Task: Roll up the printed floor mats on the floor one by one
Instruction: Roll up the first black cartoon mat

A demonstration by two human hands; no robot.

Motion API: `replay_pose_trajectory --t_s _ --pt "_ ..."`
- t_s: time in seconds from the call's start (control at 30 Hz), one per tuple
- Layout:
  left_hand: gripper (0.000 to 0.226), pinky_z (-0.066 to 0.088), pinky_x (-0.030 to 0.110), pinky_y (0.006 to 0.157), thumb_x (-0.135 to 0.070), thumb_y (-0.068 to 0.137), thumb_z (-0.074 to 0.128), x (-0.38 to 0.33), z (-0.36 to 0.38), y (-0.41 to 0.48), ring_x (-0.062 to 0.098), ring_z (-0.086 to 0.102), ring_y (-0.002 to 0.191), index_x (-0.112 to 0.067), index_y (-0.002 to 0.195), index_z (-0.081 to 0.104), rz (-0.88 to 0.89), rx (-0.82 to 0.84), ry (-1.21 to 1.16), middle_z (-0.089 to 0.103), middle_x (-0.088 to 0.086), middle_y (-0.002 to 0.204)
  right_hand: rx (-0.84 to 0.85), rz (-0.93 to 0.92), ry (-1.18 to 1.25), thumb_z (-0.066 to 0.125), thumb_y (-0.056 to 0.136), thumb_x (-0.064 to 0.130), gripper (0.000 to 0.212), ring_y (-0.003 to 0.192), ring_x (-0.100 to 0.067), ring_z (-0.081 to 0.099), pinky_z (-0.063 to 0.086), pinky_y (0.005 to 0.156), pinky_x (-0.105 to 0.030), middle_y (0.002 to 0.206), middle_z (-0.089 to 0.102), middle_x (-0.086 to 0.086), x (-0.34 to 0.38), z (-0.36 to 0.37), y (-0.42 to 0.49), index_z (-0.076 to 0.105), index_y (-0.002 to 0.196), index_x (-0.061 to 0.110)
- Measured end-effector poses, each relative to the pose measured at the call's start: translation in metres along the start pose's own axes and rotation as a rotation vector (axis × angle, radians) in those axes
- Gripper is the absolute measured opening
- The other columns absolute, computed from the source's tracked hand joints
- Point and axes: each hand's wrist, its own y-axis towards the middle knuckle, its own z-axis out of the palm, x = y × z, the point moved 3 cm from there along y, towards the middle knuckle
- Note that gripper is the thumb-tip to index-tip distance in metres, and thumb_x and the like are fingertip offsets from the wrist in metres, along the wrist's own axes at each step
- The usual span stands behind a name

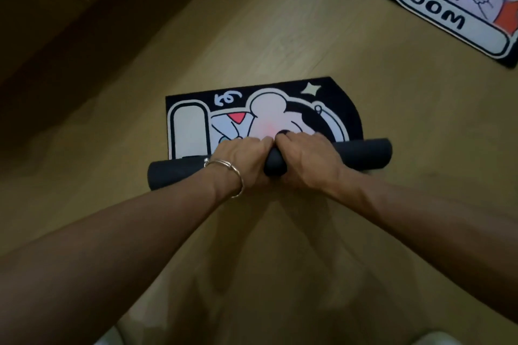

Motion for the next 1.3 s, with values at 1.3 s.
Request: replay_pose_trajectory --t_s 1.3 --pt "0.053 0.040 0.034 0.073 -0.047 0.078 0.066 0.014 -0.006 0.008 0.024 0.058 0.097 -0.026 0.123 0.044 -0.040 0.094 -0.077 0.061 0.000 0.109 0.090 0.081 0.001 0.068 0.082 0.033 0.059 0.111 -0.026 0.054 0.040 0.096 -0.043 0.124 0.054 -0.005 0.008 -0.009 0.013 0.038 0.131 0.020"
